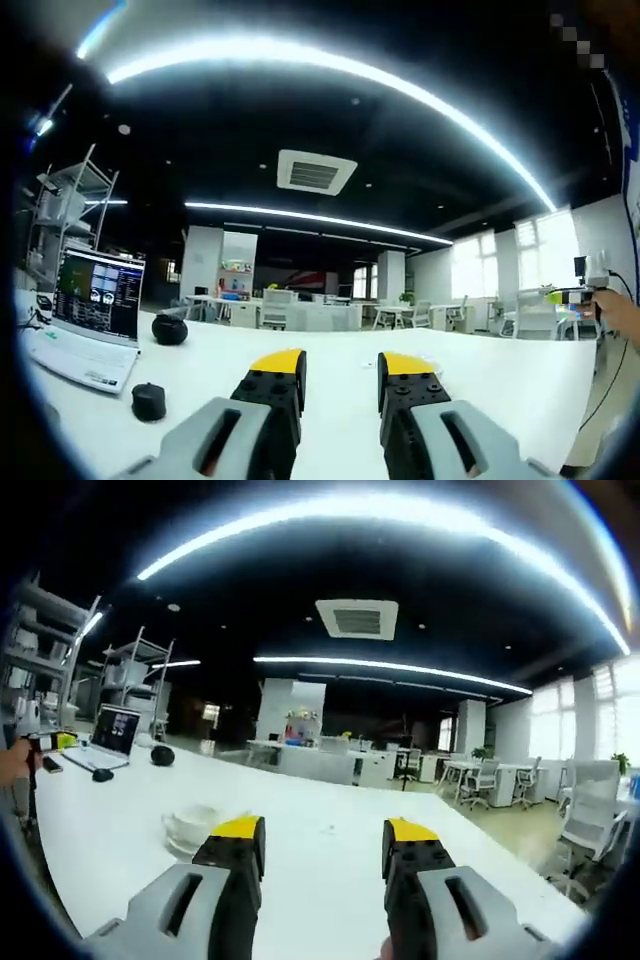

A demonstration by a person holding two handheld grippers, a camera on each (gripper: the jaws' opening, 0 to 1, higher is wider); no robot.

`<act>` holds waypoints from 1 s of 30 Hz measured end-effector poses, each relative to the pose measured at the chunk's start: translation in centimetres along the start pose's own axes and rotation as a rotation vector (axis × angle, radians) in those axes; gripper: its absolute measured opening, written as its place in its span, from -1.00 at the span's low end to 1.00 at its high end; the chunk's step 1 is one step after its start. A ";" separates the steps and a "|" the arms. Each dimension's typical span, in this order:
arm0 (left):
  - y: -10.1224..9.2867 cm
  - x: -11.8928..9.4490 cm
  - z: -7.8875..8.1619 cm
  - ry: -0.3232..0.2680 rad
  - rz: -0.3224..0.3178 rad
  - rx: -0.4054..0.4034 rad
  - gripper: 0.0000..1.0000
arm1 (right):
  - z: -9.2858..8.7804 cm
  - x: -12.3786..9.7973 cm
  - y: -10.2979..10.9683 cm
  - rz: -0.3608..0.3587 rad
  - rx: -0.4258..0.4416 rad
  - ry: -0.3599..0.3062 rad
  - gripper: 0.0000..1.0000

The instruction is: Tidy tabletop coffee trays, cups and spoons，present forward

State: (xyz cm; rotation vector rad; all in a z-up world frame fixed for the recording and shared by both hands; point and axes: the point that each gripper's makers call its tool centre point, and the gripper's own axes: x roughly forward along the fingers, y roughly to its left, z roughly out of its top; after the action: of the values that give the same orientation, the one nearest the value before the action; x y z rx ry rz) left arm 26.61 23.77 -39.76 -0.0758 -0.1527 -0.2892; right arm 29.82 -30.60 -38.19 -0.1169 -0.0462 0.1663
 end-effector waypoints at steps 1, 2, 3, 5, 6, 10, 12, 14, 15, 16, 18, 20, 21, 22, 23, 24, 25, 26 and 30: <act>0.1 0.0 -0.2 0.004 0.005 0.002 -0.39 | -0.8 0.1 0.0 0.001 0.009 0.014 -0.03; 0.2 0.0 -0.3 0.008 0.009 0.001 -0.39 | -1.5 0.2 -0.1 -0.002 0.017 0.022 -0.01; 0.2 0.0 -0.4 0.010 0.010 0.000 -0.39 | -1.9 0.2 -0.1 -0.005 0.022 0.026 -0.01; 0.4 0.0 -0.6 0.014 0.016 0.002 -0.39 | -2.5 0.2 -0.2 -0.008 0.027 0.034 -0.01; 0.5 0.1 -0.7 0.014 0.018 0.001 -0.39 | -2.6 0.2 -0.2 -0.009 0.028 0.036 -0.01; 0.9 0.2 -0.7 0.003 0.032 0.006 -0.39 | -3.0 0.0 -0.4 -0.016 0.037 0.032 0.00; 1.2 0.3 -1.0 0.003 0.042 0.009 -0.39 | -3.4 -0.1 -0.5 -0.016 0.042 0.030 0.00; 1.4 0.5 -1.4 0.004 0.052 0.010 -0.39 | -3.8 -0.1 -0.5 -0.016 0.047 0.029 0.01; 1.5 0.5 -1.5 0.005 0.055 0.008 -0.39 | -4.0 -0.2 -0.6 -0.017 0.055 0.027 0.01; 1.6 0.5 -1.7 0.004 0.060 0.005 -0.39 | -4.2 -0.2 -0.6 -0.016 0.065 0.025 0.01; 1.8 0.6 -2.2 0.008 0.069 0.009 -0.38 | -4.9 -0.1 -0.4 -0.014 0.088 0.018 0.01; 1.9 0.7 -2.8 0.016 0.074 0.004 -0.37 | -5.4 0.0 -0.2 -0.010 0.105 0.016 0.01; 1.9 0.7 -3.0 0.017 0.076 0.003 -0.36 | -5.7 0.0 0.0 -0.008 0.119 0.016 0.02; 2.0 0.7 -3.2 0.017 0.078 0.004 -0.36 | -6.1 0.1 0.1 -0.005 0.128 0.017 0.02; 2.1 0.8 -3.3 0.015 0.084 0.008 -0.35 | -6.3 0.2 0.4 -0.002 0.137 0.016 0.02; 2.2 0.8 -3.3 0.015 0.088 0.007 -0.34 | -6.5 0.3 0.7 0.001 0.147 0.021 0.02; 2.4 0.9 -3.4 0.014 0.092 0.003 -0.34 | -6.8 0.4 0.9 0.004 0.150 0.026 0.02; 2.5 1.0 -3.4 0.015 0.095 0.003 -0.34 | -7.0 0.6 1.0 0.007 0.149 0.032 0.02; 2.9 1.4 -3.4 0.014 0.105 0.004 -0.33 | -7.6 1.3 1.6 0.018 0.145 0.052 0.02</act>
State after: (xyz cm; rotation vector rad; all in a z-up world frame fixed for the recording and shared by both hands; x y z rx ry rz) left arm 29.26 25.81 -43.04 -0.0772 -0.1345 -0.1848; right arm 31.24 -29.69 -45.87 0.0231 0.0184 0.1839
